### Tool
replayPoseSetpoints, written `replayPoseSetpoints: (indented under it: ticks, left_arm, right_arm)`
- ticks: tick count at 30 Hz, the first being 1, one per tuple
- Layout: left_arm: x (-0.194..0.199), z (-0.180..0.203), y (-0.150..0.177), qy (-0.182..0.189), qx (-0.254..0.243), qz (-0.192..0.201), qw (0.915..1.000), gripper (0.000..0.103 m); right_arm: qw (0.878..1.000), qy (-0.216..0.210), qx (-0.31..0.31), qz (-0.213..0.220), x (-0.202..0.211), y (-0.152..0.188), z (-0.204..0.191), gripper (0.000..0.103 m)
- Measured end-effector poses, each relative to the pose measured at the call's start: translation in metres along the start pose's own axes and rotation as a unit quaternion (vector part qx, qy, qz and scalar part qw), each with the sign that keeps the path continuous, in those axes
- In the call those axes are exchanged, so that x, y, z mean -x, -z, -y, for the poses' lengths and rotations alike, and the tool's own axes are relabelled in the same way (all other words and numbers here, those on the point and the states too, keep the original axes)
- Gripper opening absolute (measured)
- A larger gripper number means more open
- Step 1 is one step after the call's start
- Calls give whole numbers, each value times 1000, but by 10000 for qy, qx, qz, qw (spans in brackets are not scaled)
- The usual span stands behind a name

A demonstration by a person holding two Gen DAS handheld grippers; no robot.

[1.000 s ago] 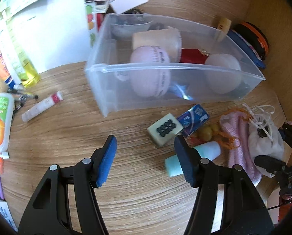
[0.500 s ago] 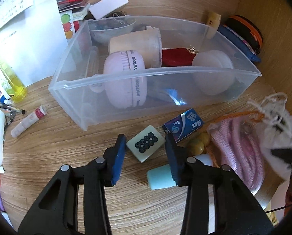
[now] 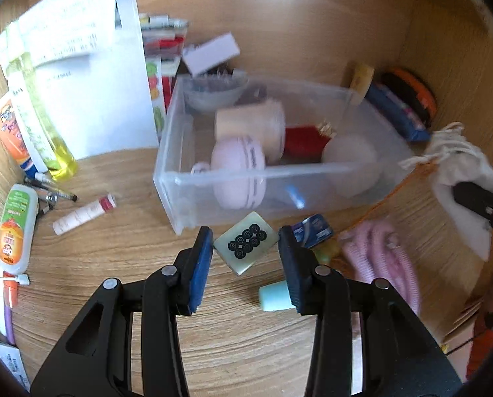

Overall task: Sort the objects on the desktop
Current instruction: 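Grasp the white drawstring pouch with the right tool while the left grasps the dice block, then drop the pouch into the clear box with the right tool while the left drops the dice block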

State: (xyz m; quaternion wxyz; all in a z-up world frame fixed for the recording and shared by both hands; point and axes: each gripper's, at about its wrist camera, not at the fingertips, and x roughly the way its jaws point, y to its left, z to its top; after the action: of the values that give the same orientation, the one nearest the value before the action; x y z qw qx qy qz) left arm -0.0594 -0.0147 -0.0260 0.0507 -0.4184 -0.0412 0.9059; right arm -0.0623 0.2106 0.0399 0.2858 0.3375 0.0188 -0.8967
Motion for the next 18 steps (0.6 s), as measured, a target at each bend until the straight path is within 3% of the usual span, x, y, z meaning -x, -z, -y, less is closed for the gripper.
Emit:
replayPoseSetpoints:
  ticks: [8, 18]
  left_arm:
    - [28, 0, -24, -53, 16, 471, 9989, 41]
    - [21, -14, -50, -171, 144, 491, 9985, 41]
  right_arm:
    - [9991, -51, 105, 398, 6, -29, -6, 44]
    - [9994, -67, 175, 280, -30, -56, -5, 44]
